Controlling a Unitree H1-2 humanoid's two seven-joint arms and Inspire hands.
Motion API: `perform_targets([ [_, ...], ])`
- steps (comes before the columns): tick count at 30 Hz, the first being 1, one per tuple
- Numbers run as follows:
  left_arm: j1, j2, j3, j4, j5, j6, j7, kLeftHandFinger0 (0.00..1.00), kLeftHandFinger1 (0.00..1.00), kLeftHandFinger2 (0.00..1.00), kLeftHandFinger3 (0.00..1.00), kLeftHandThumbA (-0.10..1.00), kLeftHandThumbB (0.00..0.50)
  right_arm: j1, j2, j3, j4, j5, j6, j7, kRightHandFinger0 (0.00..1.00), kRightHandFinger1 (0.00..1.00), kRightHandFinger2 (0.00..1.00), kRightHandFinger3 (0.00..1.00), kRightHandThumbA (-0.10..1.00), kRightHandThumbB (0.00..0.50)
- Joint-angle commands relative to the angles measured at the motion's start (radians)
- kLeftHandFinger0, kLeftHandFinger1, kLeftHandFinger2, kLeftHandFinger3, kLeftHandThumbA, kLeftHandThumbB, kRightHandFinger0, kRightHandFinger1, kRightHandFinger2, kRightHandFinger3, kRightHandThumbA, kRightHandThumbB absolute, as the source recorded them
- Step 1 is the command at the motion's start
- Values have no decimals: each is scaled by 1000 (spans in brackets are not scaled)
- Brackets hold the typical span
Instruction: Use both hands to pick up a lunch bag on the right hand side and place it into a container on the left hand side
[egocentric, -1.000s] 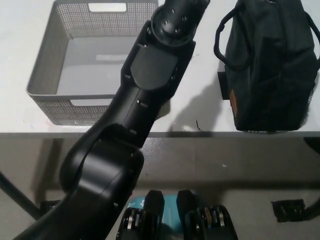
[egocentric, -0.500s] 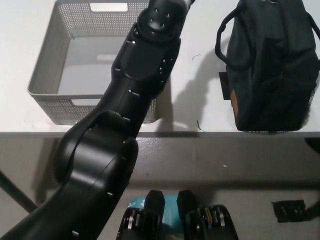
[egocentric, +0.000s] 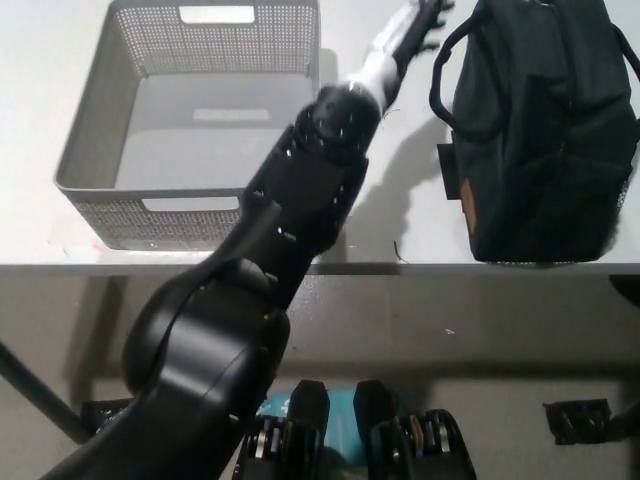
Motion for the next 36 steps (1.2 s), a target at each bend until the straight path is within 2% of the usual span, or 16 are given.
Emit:
perform_targets([
  [1,-20,-13,-30,15,21,-17,-17,1000,1000,1000,1000,1000,341,-46,7,10,26,11,-92,37,1000,1000,1000,1000,1000,184],
  [2,-10,-15,-30,22,18,-20,-17,1000,1000,1000,1000,1000,344,-42,12,13,30,7,-95,34,1000,1000,1000,1000,1000,209],
  [4,1,-15,-30,29,14,-24,-22,1000,1000,1000,1000,1000,353,-39,18,16,36,3,-100,29,1000,1000,1000,1000,1000,222],
  [8,35,-14,-33,35,14,-32,-32,1000,1000,1000,1000,1000,346,-30,31,15,45,9,-106,35,1000,1000,1000,1000,1000,217],
  [12,60,-14,-41,48,21,-6,-24,1000,1000,1000,1000,1000,354,-25,55,12,64,15,-83,28,1000,1000,1000,1000,1000,161],
  [14,68,-23,-41,53,20,-4,-20,1000,1000,1000,1000,1000,377,-13,86,7,58,26,-73,42,1000,1000,1000,1000,1000,134],
  [15,69,-27,-47,54,25,3,-21,1000,1000,1000,1000,1000,394,-7,103,8,50,30,-61,53,1000,1000,1000,1000,1000,142],
  [19,68,-38,-81,52,49,28,-40,1000,1000,1000,1000,1000,402,5,207,11,-3,53,-8,83,1000,1000,1000,1000,1000,141],
  [21,67,-49,-111,49,72,21,-32,1000,1000,1000,1000,1000,383,10,271,20,-49,60,7,97,1000,1000,1000,1000,1000,126],
  [22,67,-54,-127,48,86,8,-25,1000,1000,1000,1000,1000,348,14,298,21,-73,76,35,119,1000,1000,1000,1000,1000,133],
  [23,65,-62,-139,48,91,-1,-19,1000,1000,1000,1000,1000,325,21,336,20,-112,106,78,162,1000,1000,1000,1000,1000,108],
  [24,60,-69,-143,49,90,9,-15,1000,1000,1000,1000,1000,313,26,355,18,-136,116,86,159,1000,1000,1000,1000,1000,114],
  [26,46,-83,-150,51,90,29,-10,1000,1000,1000,1000,1000,309,30,387,0,-190,153,113,134,1000,1000,1000,1000,1000,133],
  [27,39,-80,-152,44,88,41,-14,1000,1000,1000,1000,1000,310,31,386,5,-212,154,132,129,1000,1000,1000,1000,1000,164],
  [30,27,-71,-156,32,86,52,-20,1000,1000,1000,1000,1000,309,25,384,19,-248,146,157,106,1000,1000,1000,1000,1000,155],
  [36,3,-77,-147,22,73,56,-12,1000,1000,1000,1000,1000,308,27,384,19,-305,168,167,102,1000,1000,1000,1000,1000,178],
])
